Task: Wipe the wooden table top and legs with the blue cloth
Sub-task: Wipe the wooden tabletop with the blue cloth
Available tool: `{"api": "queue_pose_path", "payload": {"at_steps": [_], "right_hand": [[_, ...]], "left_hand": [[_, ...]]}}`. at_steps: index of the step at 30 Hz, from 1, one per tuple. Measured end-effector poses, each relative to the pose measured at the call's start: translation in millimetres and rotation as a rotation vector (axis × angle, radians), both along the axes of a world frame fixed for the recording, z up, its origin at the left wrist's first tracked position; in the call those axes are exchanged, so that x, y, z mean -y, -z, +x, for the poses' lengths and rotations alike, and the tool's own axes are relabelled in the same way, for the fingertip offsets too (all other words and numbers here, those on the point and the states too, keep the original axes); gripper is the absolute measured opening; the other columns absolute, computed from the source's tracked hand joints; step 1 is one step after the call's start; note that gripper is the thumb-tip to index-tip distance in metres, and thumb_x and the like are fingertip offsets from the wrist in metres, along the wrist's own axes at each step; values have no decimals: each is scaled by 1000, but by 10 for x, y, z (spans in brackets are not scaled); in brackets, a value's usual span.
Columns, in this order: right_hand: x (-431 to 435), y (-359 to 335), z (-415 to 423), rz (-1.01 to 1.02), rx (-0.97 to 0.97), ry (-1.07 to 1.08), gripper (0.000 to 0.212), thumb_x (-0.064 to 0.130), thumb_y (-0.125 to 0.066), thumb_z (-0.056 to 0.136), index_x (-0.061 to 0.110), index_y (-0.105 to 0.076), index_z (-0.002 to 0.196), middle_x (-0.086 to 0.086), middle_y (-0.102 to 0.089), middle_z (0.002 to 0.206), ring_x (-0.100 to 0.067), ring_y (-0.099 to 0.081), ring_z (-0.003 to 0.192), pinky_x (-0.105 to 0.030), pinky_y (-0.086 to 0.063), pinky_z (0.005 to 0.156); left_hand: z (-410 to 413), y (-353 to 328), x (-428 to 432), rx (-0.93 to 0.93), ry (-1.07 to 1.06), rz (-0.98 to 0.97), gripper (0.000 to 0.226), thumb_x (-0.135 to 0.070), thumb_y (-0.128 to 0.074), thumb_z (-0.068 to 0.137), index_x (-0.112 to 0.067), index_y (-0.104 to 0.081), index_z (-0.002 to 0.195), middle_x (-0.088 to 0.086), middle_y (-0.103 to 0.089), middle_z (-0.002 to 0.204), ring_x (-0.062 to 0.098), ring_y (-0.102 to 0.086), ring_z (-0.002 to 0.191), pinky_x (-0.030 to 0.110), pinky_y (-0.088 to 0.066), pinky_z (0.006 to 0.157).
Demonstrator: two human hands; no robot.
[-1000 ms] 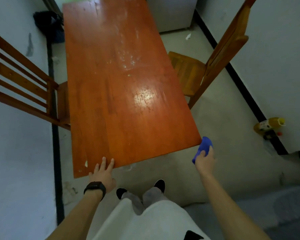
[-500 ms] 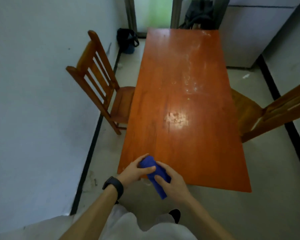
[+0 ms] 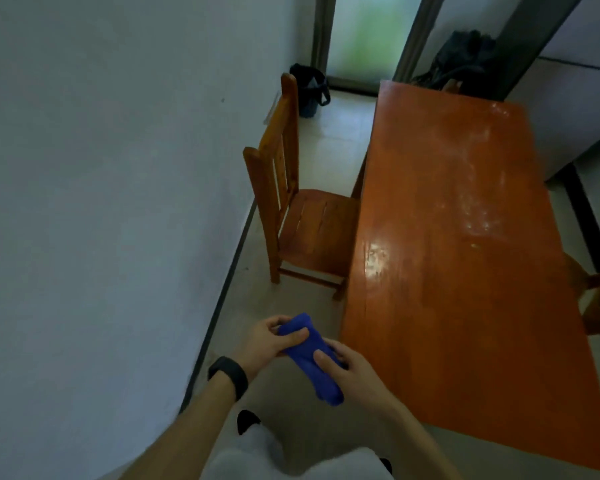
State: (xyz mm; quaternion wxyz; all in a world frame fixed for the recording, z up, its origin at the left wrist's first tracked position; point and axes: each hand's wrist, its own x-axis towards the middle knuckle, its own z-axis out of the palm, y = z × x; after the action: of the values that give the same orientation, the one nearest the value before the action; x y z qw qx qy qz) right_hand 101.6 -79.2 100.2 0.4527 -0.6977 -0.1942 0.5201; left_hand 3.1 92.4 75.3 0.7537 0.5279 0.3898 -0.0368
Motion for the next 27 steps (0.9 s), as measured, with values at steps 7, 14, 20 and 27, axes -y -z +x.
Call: {"api": "queue_pose_path", "payload": {"at_steps": [7,14,20,27], "right_hand": [[-130,-419,145,-221,82,73,59,64,-51,88,8,-68,89,-9,-71,74,-25,-67,67,-30,-52,65],[971,-456,279,-340,330,121,28,60,-48,92,40,-67,95,20,-69,87,3,-65,82,-24,-56,78],[1922,-510,599,-58,311,475,56,59,-63,85,53,-40,135,30,-51,129,8,-57,111,-16,-52,83],[3607,-321,1067,-57,417,747,57,32,-64,95,32,-39,146,16,-54,132,15,-55,106,-9,-47,83]], "left_hand": [[356,-164,-168,92,-107,-131,58,-34,-81,71,-3,-64,118,16,-71,113,29,-70,102,37,-57,86],[884,-546,-35,66,170,146,40,-29,-82,73,-14,-69,107,3,-72,104,15,-70,94,23,-57,73],[1526,-584,1610,129,489,203,37,-33,-84,74,-20,-70,106,-2,-73,101,9,-71,86,25,-58,73],[2316,-636,3656,119,558,146,29,-39,-76,82,-25,-67,106,-1,-71,106,19,-70,94,42,-59,84]]}}
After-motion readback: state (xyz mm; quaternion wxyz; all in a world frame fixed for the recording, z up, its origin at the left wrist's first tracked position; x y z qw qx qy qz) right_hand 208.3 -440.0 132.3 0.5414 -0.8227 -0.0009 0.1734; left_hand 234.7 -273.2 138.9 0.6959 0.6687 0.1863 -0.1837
